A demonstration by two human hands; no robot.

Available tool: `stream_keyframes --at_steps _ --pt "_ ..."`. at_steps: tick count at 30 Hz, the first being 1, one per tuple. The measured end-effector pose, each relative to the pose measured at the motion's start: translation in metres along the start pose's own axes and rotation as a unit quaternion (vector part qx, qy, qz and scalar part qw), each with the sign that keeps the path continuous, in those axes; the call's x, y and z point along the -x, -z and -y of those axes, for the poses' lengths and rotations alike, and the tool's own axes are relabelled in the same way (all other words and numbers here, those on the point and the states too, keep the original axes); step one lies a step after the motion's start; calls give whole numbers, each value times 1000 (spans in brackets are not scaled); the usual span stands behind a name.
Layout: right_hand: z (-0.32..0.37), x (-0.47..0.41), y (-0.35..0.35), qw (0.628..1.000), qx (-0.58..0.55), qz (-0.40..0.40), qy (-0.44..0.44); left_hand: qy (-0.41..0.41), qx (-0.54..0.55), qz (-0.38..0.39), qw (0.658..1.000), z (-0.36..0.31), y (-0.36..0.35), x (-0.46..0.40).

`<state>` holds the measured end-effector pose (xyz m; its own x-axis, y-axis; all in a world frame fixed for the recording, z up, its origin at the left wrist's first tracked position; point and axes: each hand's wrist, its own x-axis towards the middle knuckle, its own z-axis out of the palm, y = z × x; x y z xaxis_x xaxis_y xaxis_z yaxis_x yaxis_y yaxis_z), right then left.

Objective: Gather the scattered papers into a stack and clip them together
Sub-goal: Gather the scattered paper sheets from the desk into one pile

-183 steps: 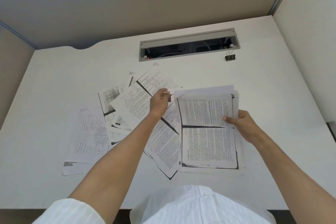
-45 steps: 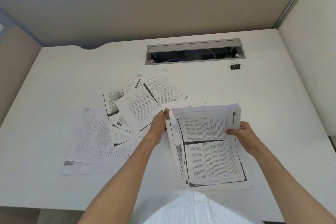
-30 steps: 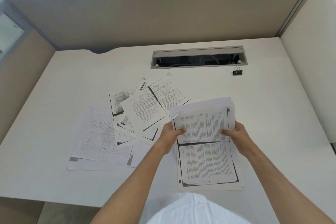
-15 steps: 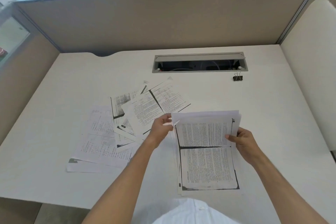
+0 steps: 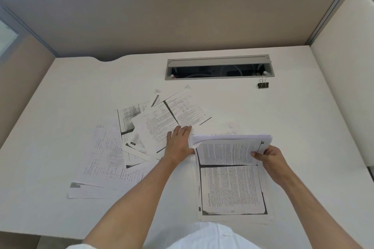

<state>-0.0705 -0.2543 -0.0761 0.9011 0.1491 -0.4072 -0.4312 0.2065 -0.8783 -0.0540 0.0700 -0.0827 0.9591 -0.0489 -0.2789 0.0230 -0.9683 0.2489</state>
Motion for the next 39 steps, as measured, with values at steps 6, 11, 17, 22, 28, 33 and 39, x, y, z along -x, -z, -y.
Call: stream_keyframes --at_steps 6,11,17,22,28,33,39 --pt "-2 -4 0 1000 -10 -12 -5 -47 50 -71 995 -3 -10 2" --pt "-2 -7 -6 1000 6 -22 -5 53 361 -79 928 -14 -14 13" --pt "2 -7 -11 999 24 -32 -8 201 690 9 695 -35 2 27" --pt "5 -9 -23 999 18 -37 -8 154 686 58 709 -41 4 35" --pt "14 -7 -30 998 6 -54 31 120 718 31 685 -48 27 39" --pt "41 -4 -35 996 -49 -26 64 60 710 -7 701 -54 68 41" --pt "88 13 -62 984 -26 -11 176 -37 704 -93 703 -64 125 50"
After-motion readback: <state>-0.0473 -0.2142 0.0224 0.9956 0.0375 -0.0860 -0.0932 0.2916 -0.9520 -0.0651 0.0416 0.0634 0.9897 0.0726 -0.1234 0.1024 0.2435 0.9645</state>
